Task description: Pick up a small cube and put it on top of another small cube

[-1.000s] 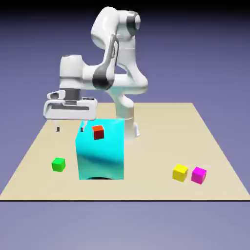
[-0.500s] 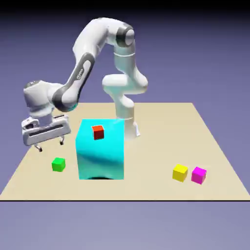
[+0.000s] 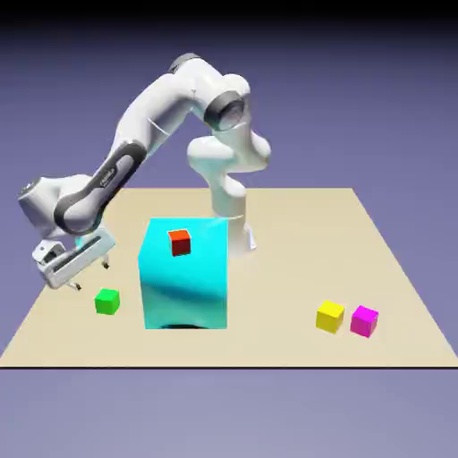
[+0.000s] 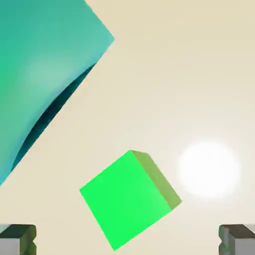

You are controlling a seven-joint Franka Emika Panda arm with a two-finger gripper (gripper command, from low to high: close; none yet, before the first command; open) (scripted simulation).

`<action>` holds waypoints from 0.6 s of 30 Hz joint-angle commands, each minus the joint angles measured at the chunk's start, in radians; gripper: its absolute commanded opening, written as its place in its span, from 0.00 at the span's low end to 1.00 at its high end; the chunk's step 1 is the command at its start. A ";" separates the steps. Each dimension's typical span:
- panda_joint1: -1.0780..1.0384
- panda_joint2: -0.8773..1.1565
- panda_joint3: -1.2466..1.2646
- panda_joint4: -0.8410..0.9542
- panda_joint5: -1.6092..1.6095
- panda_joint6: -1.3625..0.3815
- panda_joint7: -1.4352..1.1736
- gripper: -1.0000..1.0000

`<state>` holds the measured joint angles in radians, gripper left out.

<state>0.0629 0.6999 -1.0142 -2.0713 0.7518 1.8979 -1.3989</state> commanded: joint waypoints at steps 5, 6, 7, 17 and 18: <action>0.060 0.136 -0.087 -0.013 0.142 -0.109 -0.217 0.50; 0.073 0.163 -0.104 -0.017 0.172 -0.131 -0.261 0.50; 0.086 0.190 -0.122 -0.021 0.202 -0.153 -0.304 0.50; 0.217 0.463 -0.294 -0.062 0.499 -0.370 -0.739 0.50; 0.230 0.490 -0.311 -0.067 0.528 -0.392 -0.783 0.50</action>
<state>0.2927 1.1899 -1.3250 -2.1378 1.2802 1.5064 -2.1817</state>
